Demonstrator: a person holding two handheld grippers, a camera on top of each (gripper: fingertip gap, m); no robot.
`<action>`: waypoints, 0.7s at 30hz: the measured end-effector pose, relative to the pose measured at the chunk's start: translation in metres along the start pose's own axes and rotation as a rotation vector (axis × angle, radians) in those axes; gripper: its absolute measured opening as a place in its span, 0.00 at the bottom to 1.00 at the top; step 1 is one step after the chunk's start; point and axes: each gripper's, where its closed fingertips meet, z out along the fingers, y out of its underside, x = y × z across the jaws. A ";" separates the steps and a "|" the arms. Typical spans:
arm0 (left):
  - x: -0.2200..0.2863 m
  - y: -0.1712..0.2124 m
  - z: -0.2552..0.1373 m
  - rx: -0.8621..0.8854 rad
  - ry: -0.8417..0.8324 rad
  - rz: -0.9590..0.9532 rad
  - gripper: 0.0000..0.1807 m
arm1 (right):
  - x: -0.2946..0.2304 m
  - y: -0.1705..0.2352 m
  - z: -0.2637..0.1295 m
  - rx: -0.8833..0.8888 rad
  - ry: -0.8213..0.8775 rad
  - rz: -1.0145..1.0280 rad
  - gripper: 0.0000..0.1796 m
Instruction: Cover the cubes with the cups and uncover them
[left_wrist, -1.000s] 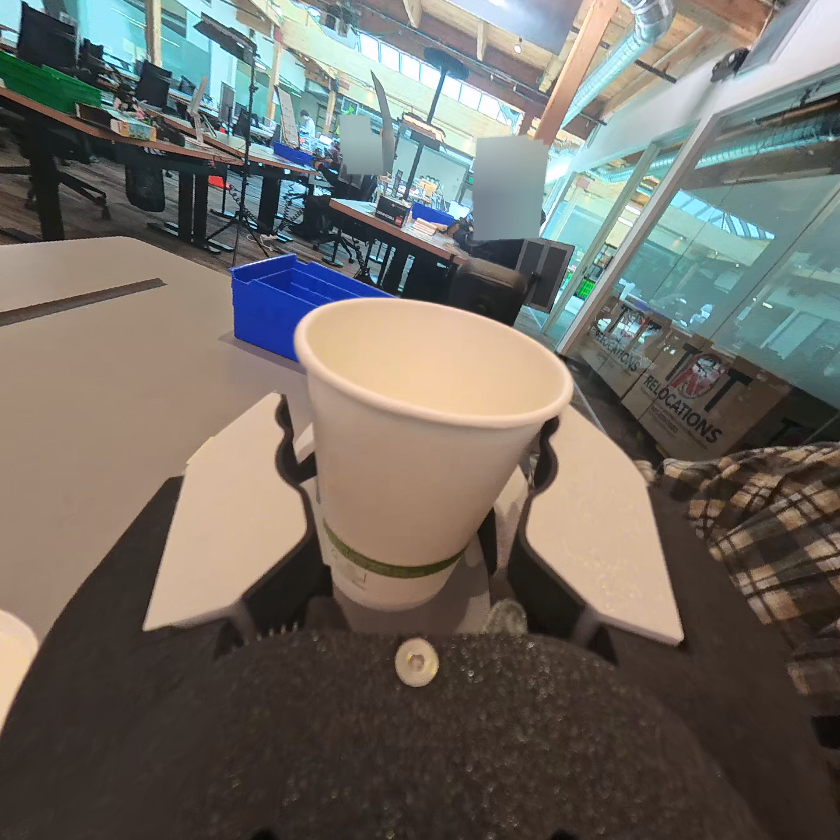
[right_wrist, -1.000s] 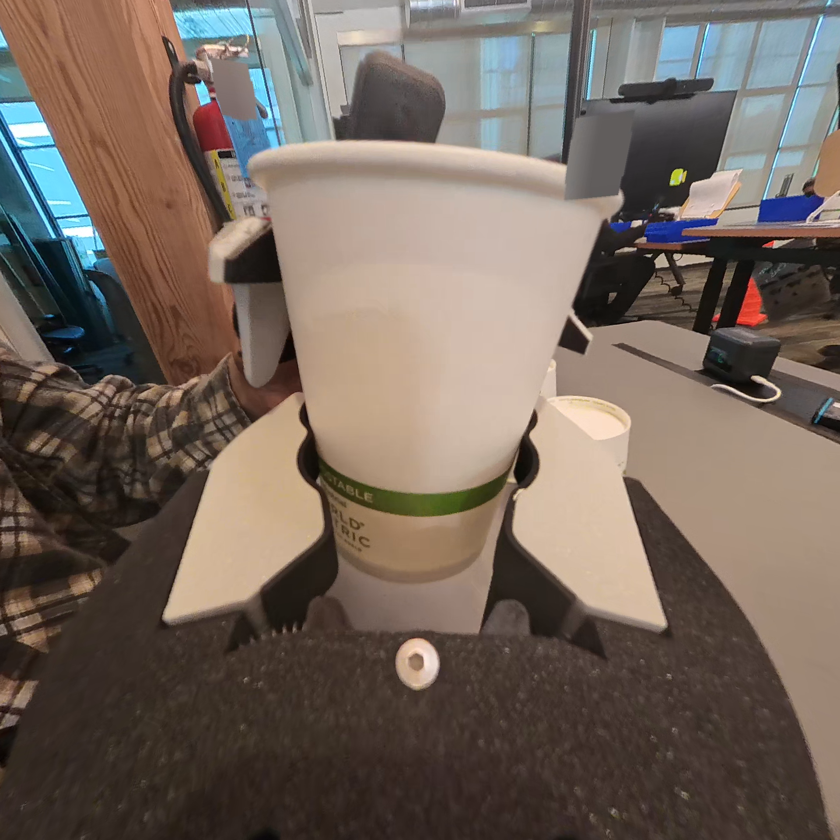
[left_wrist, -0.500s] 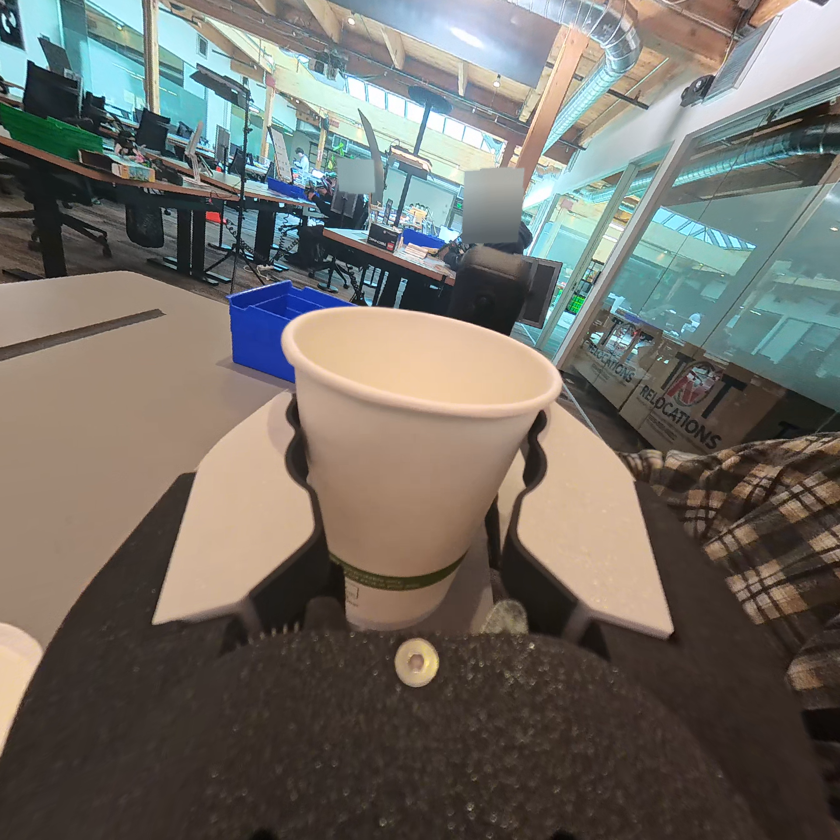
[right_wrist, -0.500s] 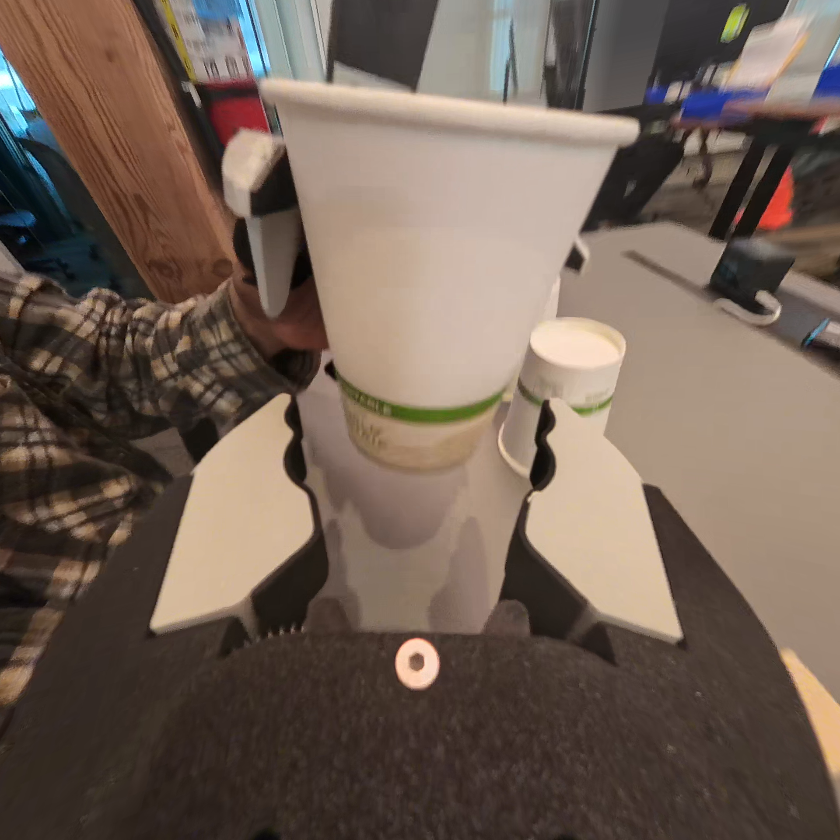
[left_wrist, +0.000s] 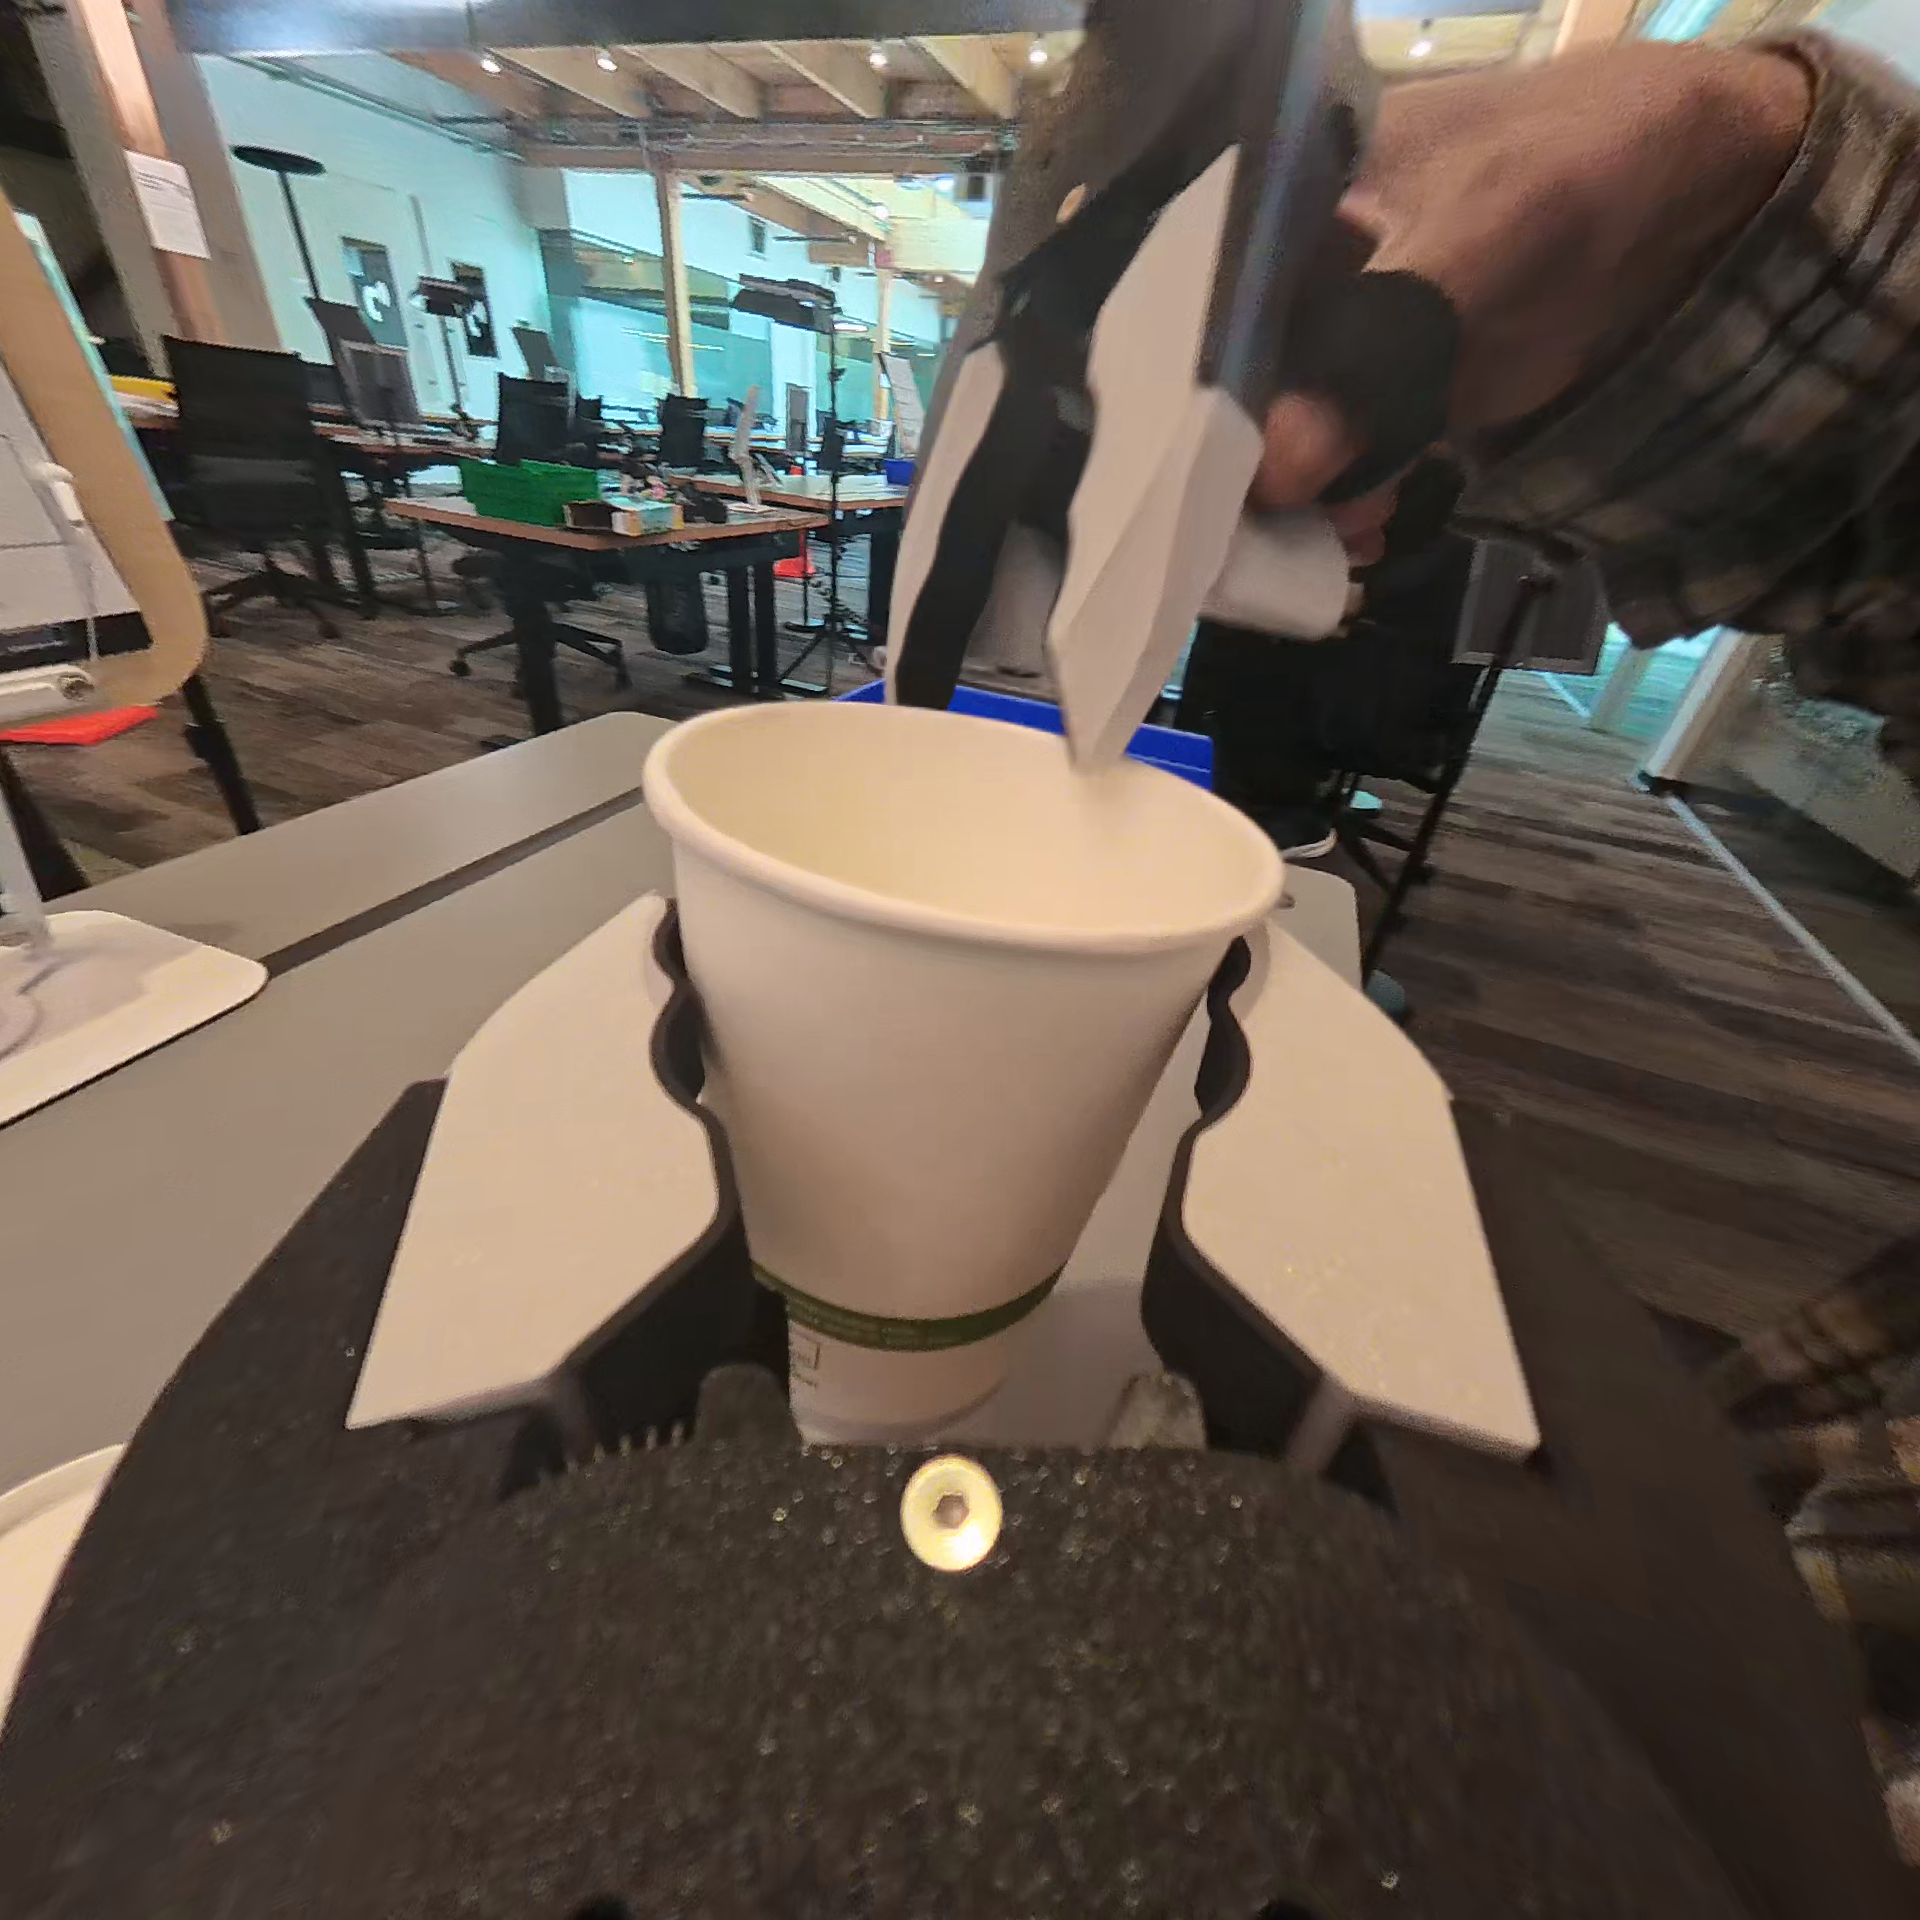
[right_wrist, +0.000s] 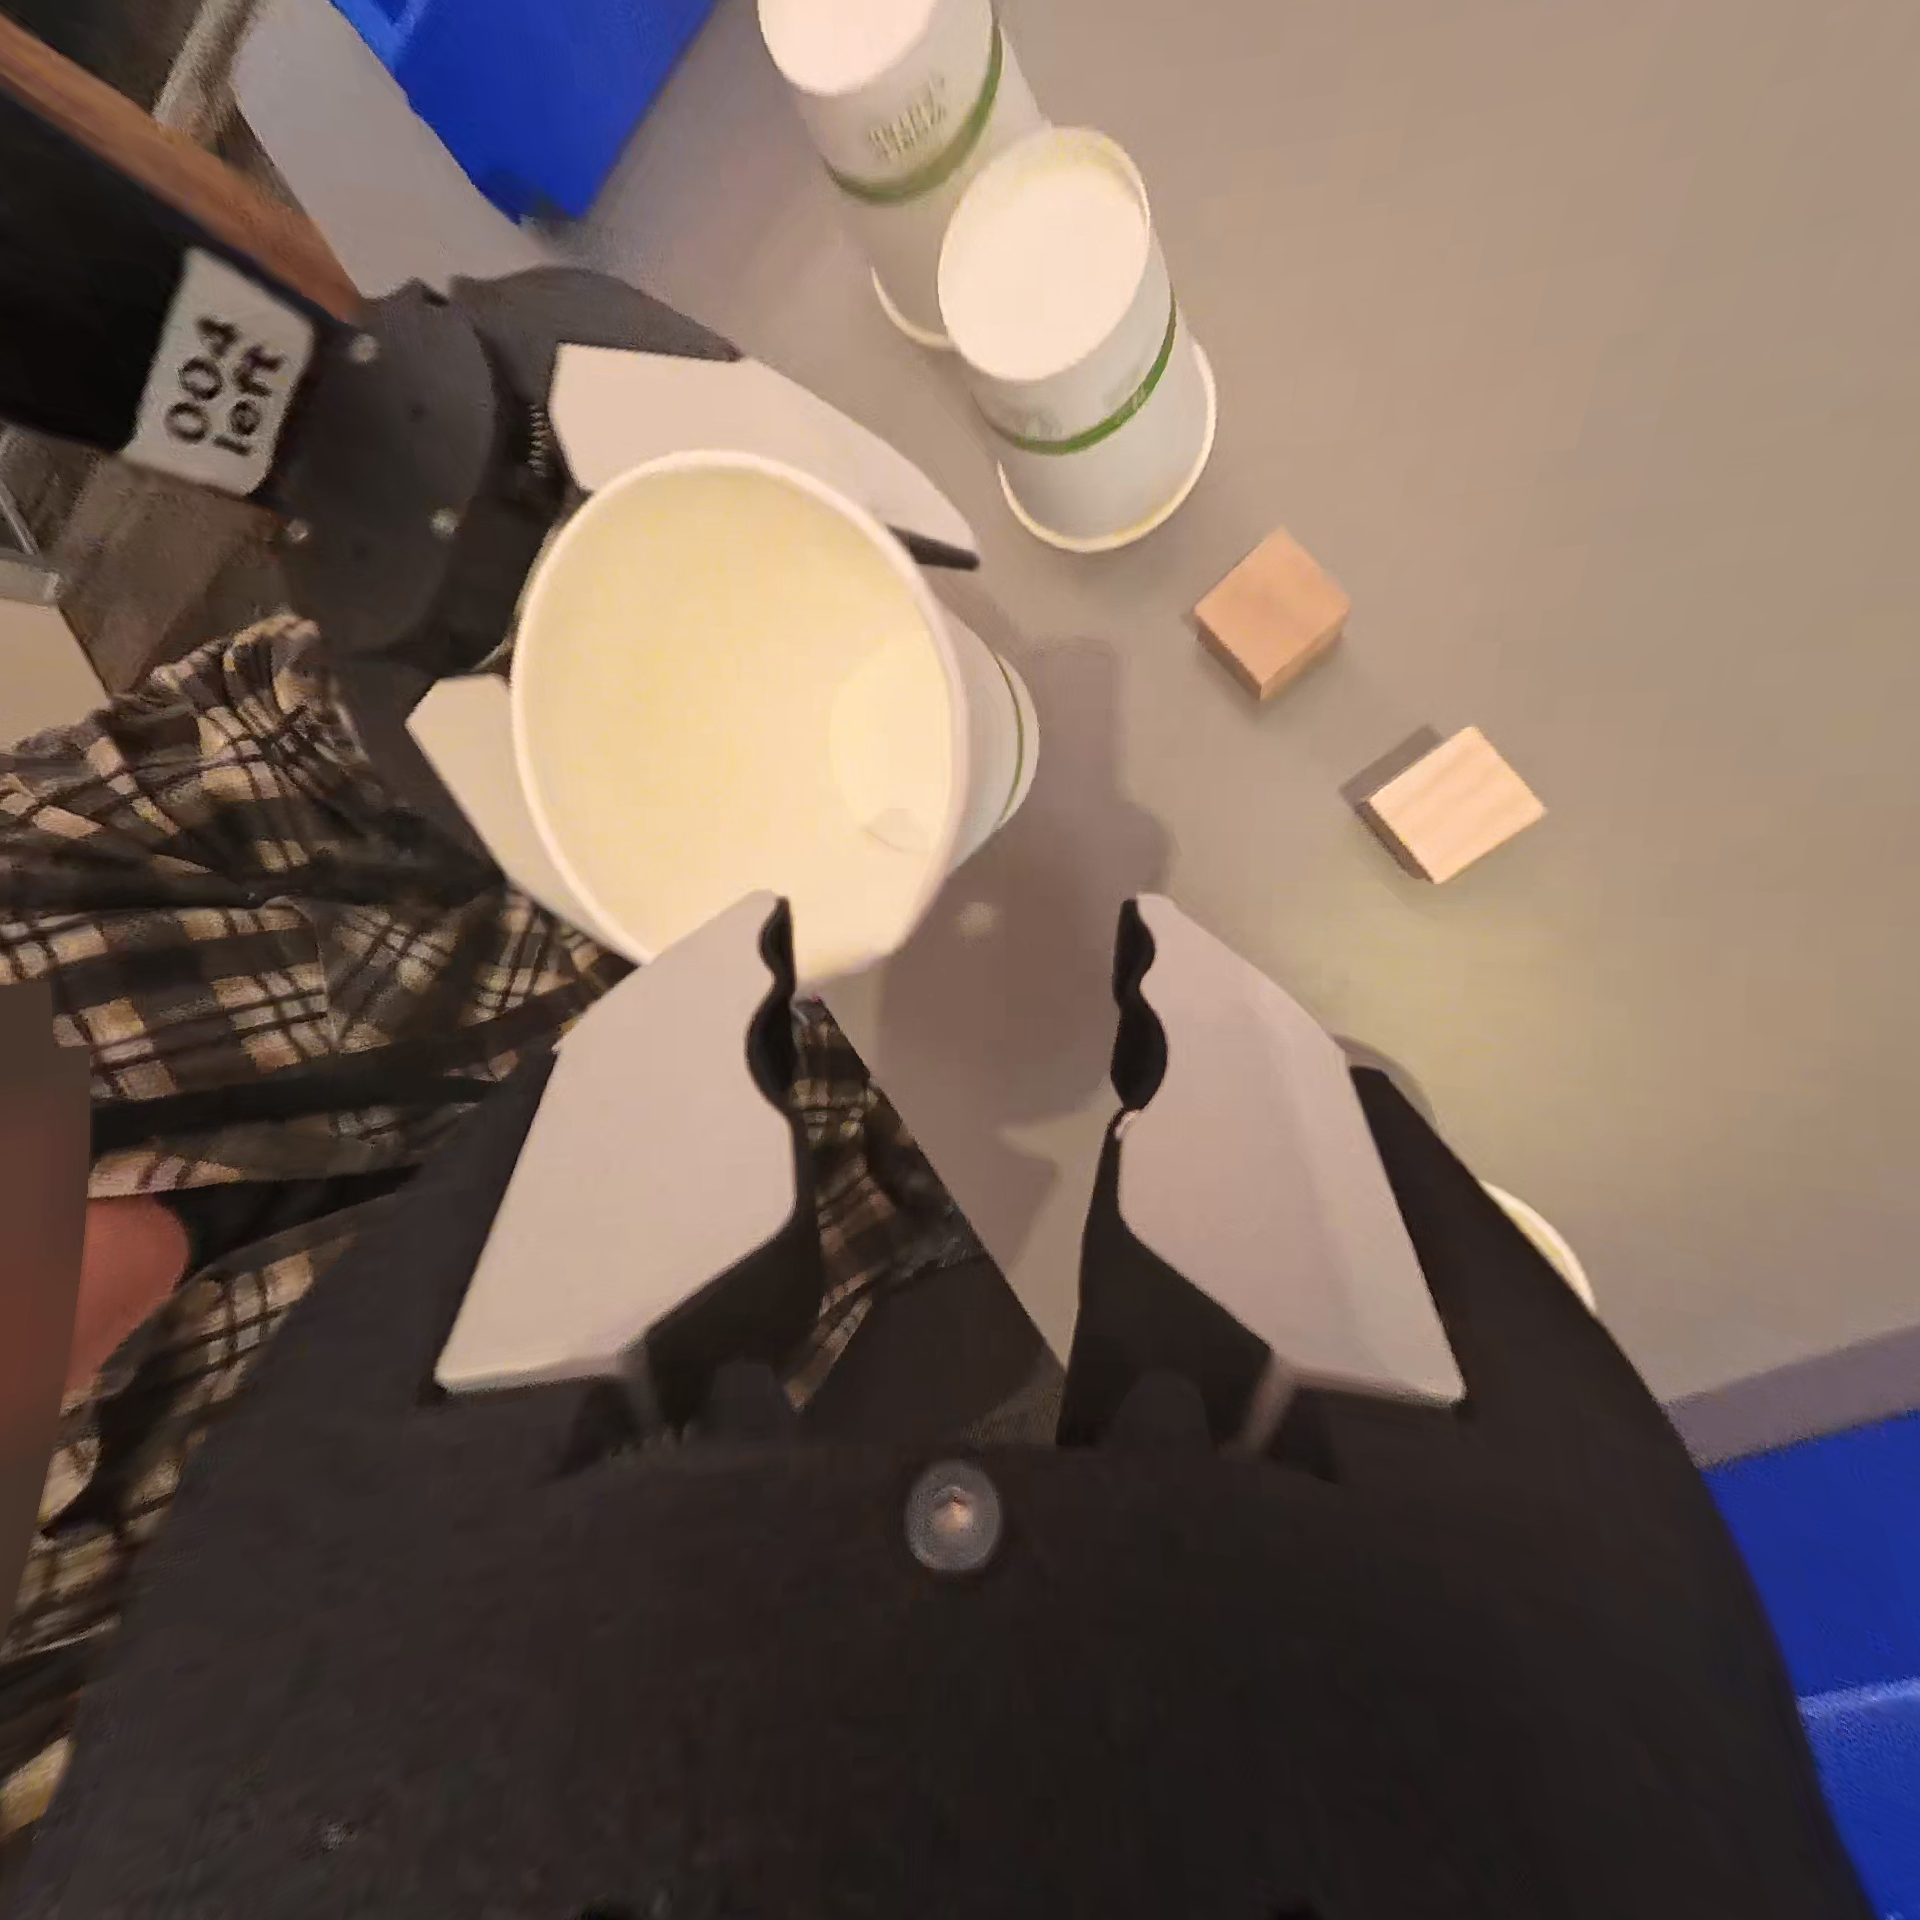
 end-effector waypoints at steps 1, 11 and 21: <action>0.001 0.000 0.001 -0.005 -0.014 0.013 0.52 | -0.001 0.000 0.008 -0.041 -0.010 0.015 0.30; 0.012 0.004 -0.005 -0.040 -0.061 0.083 0.57 | 0.008 0.008 0.015 -0.197 -0.011 0.066 0.01; 0.004 -0.007 -0.053 -0.035 -0.002 -0.045 0.57 | 0.101 0.072 -0.065 -0.280 0.259 0.181 0.01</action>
